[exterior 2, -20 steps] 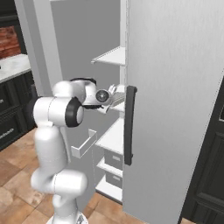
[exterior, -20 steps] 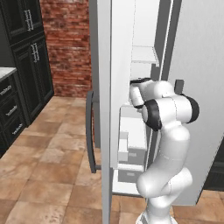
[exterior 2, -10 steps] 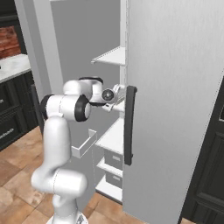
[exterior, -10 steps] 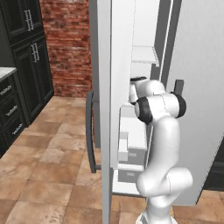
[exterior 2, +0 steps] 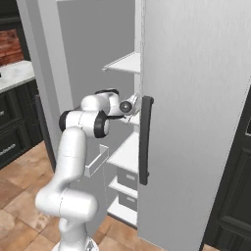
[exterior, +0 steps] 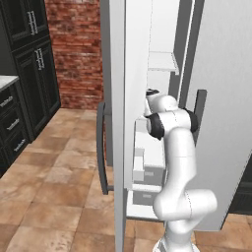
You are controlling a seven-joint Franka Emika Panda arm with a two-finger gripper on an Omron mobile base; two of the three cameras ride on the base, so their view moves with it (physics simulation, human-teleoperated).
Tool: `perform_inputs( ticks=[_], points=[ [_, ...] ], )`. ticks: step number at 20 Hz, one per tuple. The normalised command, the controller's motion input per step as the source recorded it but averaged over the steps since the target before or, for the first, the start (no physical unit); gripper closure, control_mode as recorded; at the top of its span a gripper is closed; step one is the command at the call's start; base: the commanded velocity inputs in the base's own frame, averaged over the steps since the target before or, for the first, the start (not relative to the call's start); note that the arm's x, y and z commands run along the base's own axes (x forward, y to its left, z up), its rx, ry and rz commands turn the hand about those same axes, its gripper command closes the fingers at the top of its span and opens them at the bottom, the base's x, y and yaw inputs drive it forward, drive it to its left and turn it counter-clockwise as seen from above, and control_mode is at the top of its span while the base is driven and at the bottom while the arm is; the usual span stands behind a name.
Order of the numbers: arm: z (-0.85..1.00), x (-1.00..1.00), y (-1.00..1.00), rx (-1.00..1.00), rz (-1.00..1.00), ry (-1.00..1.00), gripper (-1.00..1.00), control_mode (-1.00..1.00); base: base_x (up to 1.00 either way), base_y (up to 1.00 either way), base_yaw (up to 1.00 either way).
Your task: The ice cube tray has been filled with water. Take the tray and place it in the freezer to make ice. Close the freezer door after placing the tray.
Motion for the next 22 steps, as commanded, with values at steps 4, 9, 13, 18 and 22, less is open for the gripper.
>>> perform_inputs(
  ticks=[4,9,13,18,22],
  points=[
    [0.24,0.02,-0.06,0.0,0.0,0.14,-1.0,-1.0,0.0,0.0,0.0],
    [0.46,-0.45,-0.07,0.0,0.0,0.19,-1.0,-1.0,0.0,0.0,0.0],
    [0.49,-0.39,0.0,0.0,0.0,0.14,-1.0,-1.0,0.0,0.0,0.0],
    [0.06,-0.73,0.12,-0.02,0.0,0.09,-1.0,-1.0,0.0,0.0,0.0],
    [0.08,-1.0,0.16,-0.03,0.0,0.0,-1.0,-1.0,0.0,0.0,0.0]
  ],
)
